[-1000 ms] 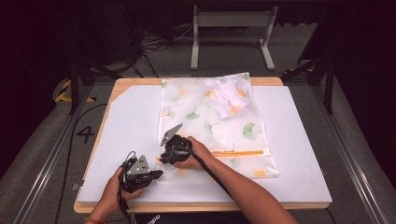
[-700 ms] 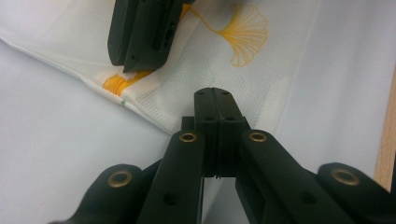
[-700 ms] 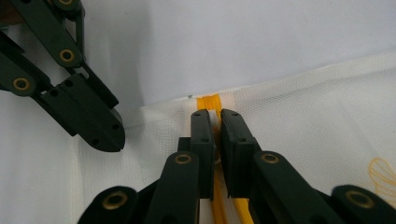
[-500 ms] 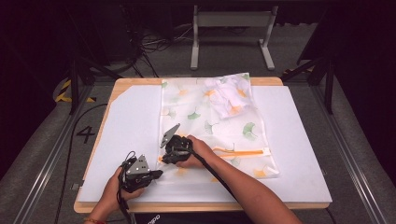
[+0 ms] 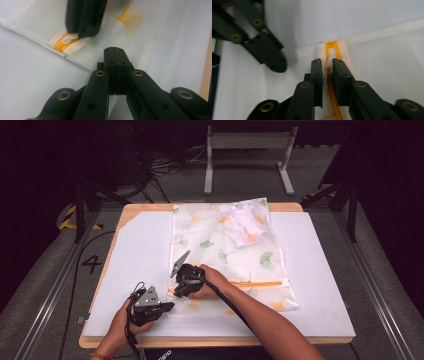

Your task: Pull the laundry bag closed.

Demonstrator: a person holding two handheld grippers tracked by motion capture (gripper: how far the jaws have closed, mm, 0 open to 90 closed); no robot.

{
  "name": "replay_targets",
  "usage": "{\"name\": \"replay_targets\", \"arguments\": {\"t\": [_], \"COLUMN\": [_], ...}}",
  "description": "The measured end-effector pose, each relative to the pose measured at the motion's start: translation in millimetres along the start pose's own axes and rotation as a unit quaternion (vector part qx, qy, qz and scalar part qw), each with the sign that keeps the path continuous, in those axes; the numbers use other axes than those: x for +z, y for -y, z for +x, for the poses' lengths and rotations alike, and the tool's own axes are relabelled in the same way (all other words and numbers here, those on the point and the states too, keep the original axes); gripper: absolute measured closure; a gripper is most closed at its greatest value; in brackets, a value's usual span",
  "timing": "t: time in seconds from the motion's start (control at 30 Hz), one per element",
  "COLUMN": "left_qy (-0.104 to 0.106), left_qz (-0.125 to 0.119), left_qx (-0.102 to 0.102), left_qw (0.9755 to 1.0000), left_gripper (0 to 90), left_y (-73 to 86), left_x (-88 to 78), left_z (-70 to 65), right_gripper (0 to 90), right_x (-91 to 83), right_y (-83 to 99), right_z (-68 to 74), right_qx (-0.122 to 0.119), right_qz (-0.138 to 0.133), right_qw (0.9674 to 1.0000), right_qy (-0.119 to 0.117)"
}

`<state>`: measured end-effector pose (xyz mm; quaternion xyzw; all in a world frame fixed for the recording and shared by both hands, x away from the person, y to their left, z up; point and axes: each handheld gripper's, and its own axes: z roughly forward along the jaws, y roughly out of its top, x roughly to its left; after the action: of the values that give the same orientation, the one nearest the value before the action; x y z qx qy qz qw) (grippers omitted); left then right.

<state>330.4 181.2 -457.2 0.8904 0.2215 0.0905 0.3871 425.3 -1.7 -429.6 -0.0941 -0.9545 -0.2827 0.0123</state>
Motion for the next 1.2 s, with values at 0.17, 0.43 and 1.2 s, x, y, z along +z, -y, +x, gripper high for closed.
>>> {"name": "replay_targets", "arguments": {"t": [0.17,0.43,1.2], "left_qy": [0.002,0.003,-0.023], "left_qz": [-0.001,-0.001,-0.002], "left_qx": [-0.001,-0.002,-0.007], "left_qw": [1.0000,1.0000,0.9997], "left_gripper": [89.9,89.9,85.0], "left_y": [0.1,0.1,-0.2], "left_x": [0.1,0.2,-3.2], "left_z": [0.5,0.9,3.6], "right_gripper": [73.2,74.5,84.3], "right_x": [-1.8,1.5,6.9], "right_y": [-4.1,-16.1,-35.6], "right_z": [2.7,3.7,7.2], "right_qx": [-0.027,-0.025,-0.058], "right_qz": [0.021,0.062,0.124], "right_qw": [0.9985,0.9976,0.9901], "right_qy": [0.043,0.018,0.030]}}
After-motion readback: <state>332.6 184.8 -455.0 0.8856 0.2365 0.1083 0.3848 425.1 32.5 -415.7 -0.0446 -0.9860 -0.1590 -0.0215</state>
